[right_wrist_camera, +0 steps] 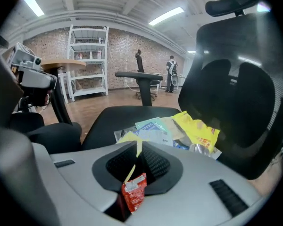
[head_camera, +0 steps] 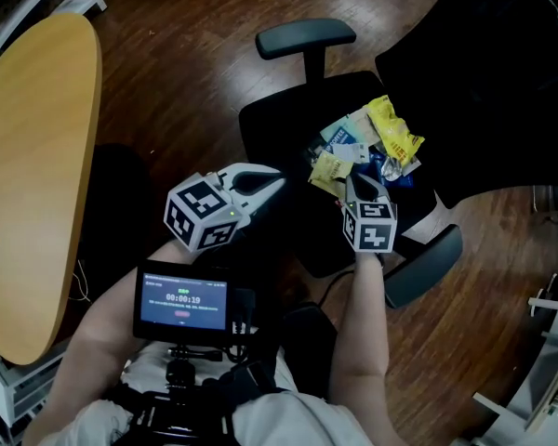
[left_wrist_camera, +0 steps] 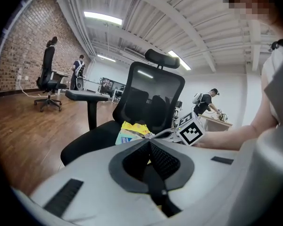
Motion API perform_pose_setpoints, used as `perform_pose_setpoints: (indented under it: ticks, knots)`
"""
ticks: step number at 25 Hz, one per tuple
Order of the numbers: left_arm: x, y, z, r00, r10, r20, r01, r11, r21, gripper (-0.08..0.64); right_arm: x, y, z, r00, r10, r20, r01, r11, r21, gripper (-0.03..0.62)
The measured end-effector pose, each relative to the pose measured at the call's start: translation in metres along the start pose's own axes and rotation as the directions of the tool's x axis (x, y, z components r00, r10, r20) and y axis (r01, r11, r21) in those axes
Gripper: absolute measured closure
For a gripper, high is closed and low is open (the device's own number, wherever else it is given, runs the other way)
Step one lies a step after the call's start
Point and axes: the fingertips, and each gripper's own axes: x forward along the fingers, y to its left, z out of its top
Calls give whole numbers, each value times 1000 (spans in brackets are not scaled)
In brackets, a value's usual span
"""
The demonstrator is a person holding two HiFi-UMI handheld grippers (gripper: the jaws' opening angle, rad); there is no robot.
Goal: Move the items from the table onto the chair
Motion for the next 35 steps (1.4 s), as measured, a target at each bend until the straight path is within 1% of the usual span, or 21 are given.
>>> perform_pose_setpoints:
  ticks: [1,3,5,8,10,12,14,15,16,17,19,21,23,24,27,29,32,35]
  knots:
    - [-1,1,0,1000,0,0,0,1000,2,551,1,-1,0,1000,-7,3,7,1000,4,527]
    - [-2,2,1,1000,0,-1,0,1000,6,551,-2,-3,6,999,-11,46,10,1000,22,488]
    - [-4,5,1,1000,6,2,-6,1000,-1,551,-8,-4,18,994,-14,108,10,999,41,488]
    - [-11,10,8,1000,26,16,-26,1000,-7,551,-19,-4,35,985,-12,171,2,998,56,488]
    - [-19,15,19,999,40,35,-40,999,-4,551,-29,2,52,974,18,226,-34,997,64,488]
    - [-30,20,33,996,54,67,-54,999,-6,551,-42,13,77,948,77,308,-104,992,74,489]
    - [-46,24,50,992,69,105,-69,998,-7,551,-57,32,107,908,150,391,-188,980,61,511]
    - [-55,24,59,990,75,123,-75,997,-3,551,-63,46,122,884,191,427,-232,971,47,534]
    - [-64,23,67,987,78,139,-80,997,4,551,-69,63,137,857,237,458,-283,959,32,577]
    - [-73,20,75,985,80,153,-83,997,13,551,-74,83,151,826,290,484,-339,941,16,589]
    - [-89,13,87,981,83,176,-91,995,38,551,-82,126,174,757,398,519,-447,894,-34,589]
    - [-104,10,97,977,107,182,-122,990,73,551,-89,161,192,697,482,532,-515,852,-98,589]
    - [-123,11,106,971,146,191,-166,982,89,551,-95,186,211,648,536,541,-558,818,-143,589]
    - [-134,12,112,965,165,202,-184,980,81,551,-99,195,222,625,555,549,-577,802,-154,590]
    - [-182,16,130,941,219,260,-232,973,20,551,-113,224,256,559,604,568,-626,757,-188,592]
    - [-223,19,141,920,259,295,-269,963,-8,551,-124,253,278,512,644,568,-649,724,-234,592]
    - [-270,26,146,889,333,313,-342,939,-27,551,-138,295,300,443,707,552,-681,665,-305,592]
    - [-288,34,133,867,412,282,-416,908,-48,551,-146,324,306,380,768,516,-710,599,-369,592]
